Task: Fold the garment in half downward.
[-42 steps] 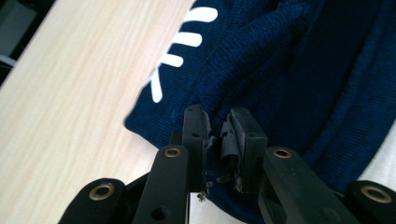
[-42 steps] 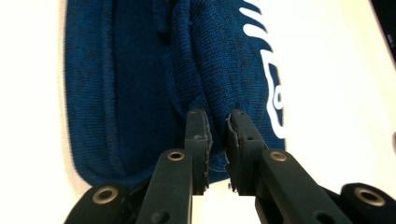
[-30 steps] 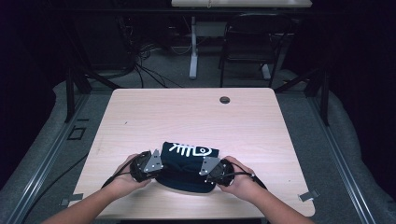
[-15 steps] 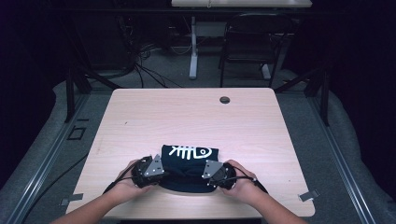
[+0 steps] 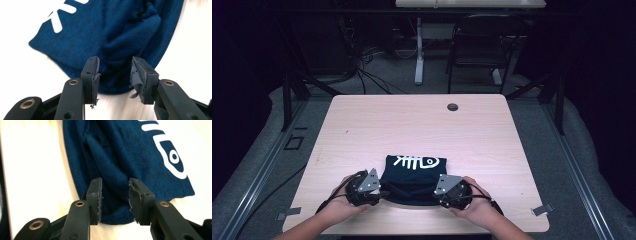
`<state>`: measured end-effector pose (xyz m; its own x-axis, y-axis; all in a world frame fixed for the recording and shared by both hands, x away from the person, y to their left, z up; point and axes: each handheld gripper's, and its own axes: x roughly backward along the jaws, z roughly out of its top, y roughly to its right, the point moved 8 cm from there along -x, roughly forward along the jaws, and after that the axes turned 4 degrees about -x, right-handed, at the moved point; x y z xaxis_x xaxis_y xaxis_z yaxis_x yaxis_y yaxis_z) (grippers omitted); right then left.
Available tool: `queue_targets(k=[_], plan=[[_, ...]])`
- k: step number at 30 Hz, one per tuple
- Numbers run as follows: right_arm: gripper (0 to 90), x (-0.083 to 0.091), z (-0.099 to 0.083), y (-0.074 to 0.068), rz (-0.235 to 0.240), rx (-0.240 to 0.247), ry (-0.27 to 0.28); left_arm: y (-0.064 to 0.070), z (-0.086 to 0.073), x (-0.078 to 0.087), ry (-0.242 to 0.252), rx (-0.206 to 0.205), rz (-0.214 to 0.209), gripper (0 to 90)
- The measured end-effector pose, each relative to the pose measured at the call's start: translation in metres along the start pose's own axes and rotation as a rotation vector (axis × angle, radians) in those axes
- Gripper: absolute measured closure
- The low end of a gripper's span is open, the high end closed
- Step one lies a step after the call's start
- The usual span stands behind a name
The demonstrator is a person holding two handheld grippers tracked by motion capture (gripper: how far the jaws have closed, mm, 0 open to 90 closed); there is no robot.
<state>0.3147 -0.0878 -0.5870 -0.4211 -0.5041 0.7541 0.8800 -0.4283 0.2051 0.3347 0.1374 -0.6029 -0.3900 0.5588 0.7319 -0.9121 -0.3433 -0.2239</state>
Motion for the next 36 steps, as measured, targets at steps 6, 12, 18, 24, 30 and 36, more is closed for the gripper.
queue_targets(k=[6, 12, 18, 24, 30, 36], plan=[[60.3, 0.006, 0.003, 0.000, -0.027, -0.035, 0.053, -0.002, 0.000, 0.002, 0.020, 0.019, 0.010, 56.0], [56.7, -0.002, -0.007, 0.000, -0.051, -0.075, 0.042, 0.002, -0.001, -0.006, 0.025, 0.024, 0.009, 55.0], [63.7, -0.010, -0.015, -0.005, -0.036, -0.087, 0.027, 0.004, -0.004, -0.017, 0.013, 0.035, -0.007, 59.8], [67.0, -0.019, -0.023, 0.002, -0.051, -0.100, 0.004, 0.001, -0.003, -0.022, 0.023, 0.075, 0.006, 60.3], [67.2, -0.026, -0.025, 0.013, -0.071, -0.119, -0.006, -0.009, -0.001, -0.030, 0.024, 0.110, 0.046, 60.3], [67.0, -0.033, -0.023, 0.027, -0.092, -0.130, -0.006, -0.022, 0.003, -0.038, 0.031, 0.160, 0.050, 60.5]])
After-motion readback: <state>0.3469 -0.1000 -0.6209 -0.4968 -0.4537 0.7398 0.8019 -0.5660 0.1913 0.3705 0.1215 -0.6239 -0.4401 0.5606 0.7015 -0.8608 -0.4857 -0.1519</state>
